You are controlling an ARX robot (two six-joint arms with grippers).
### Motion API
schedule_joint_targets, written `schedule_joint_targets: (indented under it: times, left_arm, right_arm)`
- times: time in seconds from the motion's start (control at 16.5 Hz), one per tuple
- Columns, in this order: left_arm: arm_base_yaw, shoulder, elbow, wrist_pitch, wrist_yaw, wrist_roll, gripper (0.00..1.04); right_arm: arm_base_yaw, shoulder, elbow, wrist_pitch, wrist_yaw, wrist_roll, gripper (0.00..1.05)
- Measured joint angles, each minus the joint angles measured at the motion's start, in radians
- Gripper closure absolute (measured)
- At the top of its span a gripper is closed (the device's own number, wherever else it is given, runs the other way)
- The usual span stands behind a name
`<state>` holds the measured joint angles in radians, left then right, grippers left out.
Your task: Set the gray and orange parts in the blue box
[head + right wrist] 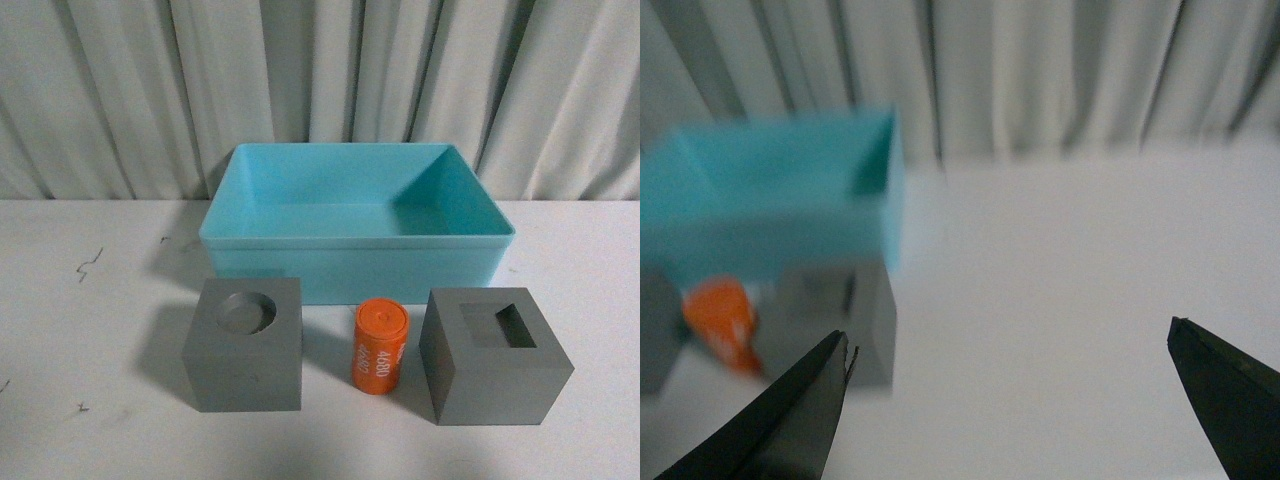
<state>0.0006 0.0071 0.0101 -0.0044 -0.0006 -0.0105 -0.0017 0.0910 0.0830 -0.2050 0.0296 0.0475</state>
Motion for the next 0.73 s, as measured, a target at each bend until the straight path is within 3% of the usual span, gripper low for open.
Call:
schedule_joint_targets:
  times: [0.06,0.12,0.24,0.42,0.73]
  left_arm:
    - [0.0,0.0,0.0,0.002,0.002,0.0,0.07]
    - [-0.001,0.0,0.0,0.0,-0.001,0.0,0.07]
    - [-0.001,0.0,0.0,0.0,0.0,0.0,0.07]
    - [-0.001,0.0,0.0,0.001,0.0,0.0,0.07]
    - [-0.001,0.0,0.0,0.001,0.0,0.0,0.07]
  right_arm:
    - [-0.072,0.262,0.094,-0.014,-0.029,0.027,0.06]
    - [-0.14,0.438,0.163,0.11,-0.069,0.023,0.06]
    - [-0.15,0.65,0.279,0.29,-0.14,-0.006,0.06]
    - [-0.058,0.983,0.441,0.468,-0.217,-0.081,0.06]
    - [0.154,1.436,0.454,0.633,-0.161,-0.105,0.06]
